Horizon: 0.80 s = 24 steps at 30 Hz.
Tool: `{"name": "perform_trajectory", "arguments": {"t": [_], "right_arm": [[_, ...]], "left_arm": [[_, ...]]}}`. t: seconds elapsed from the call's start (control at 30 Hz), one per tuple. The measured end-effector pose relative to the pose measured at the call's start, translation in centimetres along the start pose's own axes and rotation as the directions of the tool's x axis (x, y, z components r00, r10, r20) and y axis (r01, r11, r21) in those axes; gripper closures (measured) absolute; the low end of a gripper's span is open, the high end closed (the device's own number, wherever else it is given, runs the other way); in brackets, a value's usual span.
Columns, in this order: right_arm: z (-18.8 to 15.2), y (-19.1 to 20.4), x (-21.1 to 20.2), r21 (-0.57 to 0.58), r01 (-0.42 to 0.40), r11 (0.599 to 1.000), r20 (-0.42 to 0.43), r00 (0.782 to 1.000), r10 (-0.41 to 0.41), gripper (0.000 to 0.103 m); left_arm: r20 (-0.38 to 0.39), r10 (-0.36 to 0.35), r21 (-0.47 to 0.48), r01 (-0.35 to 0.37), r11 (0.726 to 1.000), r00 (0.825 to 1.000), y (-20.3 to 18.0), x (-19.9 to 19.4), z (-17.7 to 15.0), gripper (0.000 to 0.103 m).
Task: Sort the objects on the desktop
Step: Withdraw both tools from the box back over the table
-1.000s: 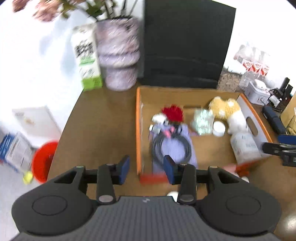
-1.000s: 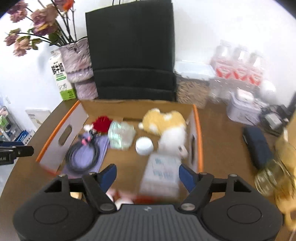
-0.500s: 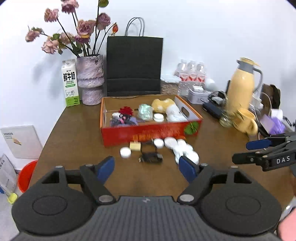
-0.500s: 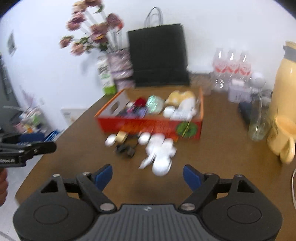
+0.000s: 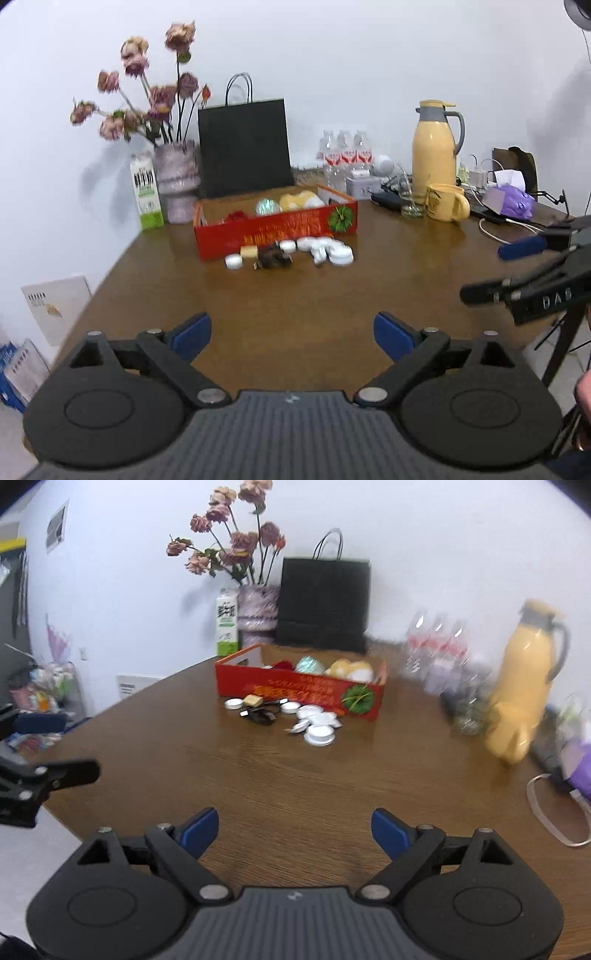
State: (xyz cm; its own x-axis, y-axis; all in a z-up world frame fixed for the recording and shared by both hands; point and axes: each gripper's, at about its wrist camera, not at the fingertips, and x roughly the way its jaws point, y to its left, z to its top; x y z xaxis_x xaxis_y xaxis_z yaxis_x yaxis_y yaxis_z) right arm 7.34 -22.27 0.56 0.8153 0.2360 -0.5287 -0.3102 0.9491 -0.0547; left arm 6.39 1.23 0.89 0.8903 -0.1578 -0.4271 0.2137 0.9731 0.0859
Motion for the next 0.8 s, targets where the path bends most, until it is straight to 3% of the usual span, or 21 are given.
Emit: {"name": "perform_trajectory", "arguments": {"t": [0.13, 0.23, 0.33, 0.43, 0.8], "right_arm": [[-1.7, 0.2, -0.9, 0.065, -0.028, 0.998, 0.021, 0.999, 0.027, 0.012], [-2.6, 0.7, -0.9, 0.104, -0.059, 0.993, 0.029, 0.998, 0.056, 0.012], [-3.6, 2.0, 0.0, 0.042, -0.040, 0.998, -0.002, 0.999, 0.040, 0.012], [-4.2, 3.0, 0.4, -0.008, -0.033, 0.999, -0.021, 0.999, 0.033, 0.012], [-4.5, 2.8, 1.0, 0.055, -0.069, 0.996, -0.030, 0.997, 0.071, 0.012]], "left_arm": [[-0.036, -0.015, -0.106, 0.011, 0.994, 0.999, 0.2, -0.2, -1.7, 0.006], [-0.061, 0.066, -0.086, -0.071, 0.994, 0.996, -0.5, 0.2, -2.9, 0.006], [-0.070, 0.113, -0.095, -0.119, 0.988, 0.991, -0.9, 0.2, -3.9, 0.006], [-0.075, 0.099, -0.112, -0.107, 0.988, 0.992, -1.1, 0.2, -4.2, 0.006], [-0.089, 0.117, -0.076, -0.124, 0.989, 0.989, -1.8, 0.9, -4.4, 0.006]]}}
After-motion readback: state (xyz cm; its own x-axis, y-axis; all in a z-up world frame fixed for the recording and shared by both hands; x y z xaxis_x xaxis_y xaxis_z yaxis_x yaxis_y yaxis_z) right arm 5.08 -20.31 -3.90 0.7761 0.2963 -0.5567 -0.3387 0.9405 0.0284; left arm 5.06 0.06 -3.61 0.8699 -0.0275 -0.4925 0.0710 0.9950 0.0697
